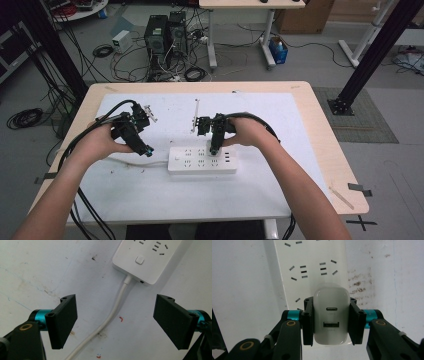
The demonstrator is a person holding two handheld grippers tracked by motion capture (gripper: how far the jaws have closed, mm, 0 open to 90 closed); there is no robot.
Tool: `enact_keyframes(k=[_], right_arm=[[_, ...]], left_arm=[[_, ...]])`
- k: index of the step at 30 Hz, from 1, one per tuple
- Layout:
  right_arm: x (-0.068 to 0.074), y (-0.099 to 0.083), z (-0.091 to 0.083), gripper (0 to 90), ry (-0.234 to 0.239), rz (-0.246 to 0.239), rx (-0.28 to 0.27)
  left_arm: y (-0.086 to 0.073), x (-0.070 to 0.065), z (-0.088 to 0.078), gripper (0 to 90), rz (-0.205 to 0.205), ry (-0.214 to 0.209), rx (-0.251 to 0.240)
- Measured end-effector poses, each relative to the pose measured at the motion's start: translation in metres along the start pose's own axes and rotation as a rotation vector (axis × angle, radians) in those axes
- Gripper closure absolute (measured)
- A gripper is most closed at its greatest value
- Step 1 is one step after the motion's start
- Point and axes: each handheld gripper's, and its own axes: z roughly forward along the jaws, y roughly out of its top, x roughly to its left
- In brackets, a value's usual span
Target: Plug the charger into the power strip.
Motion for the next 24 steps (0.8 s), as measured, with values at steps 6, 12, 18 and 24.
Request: enact_keyframes(k=[6, 12, 18, 24], right_arm=[[-0.001, -0.001, 0.004, 62.5, -0.013, -0.089, 0.019], [0.004, 0.008, 0.007, 63.0, -0.03, -0.171, 0.07], [-0.004, 0.005, 0.014, 63.3, 0.015, -0.147, 0.092], [0.001, 0.001, 0.016, 63.4, -0.016, -0.159, 0.052]], left_arm=[[0.001, -0.005, 0.002, 19.4, 0.014, -0.004, -0.005], [0.004, -0.007, 0.004, 19.4, 0.022, -0.012, -0.005], [0.002, -0.011, 0.007, 19.4, 0.036, -0.028, -0.01], [0.0, -0.01, 0.009, 19.4, 0.018, -0.03, -0.019]])
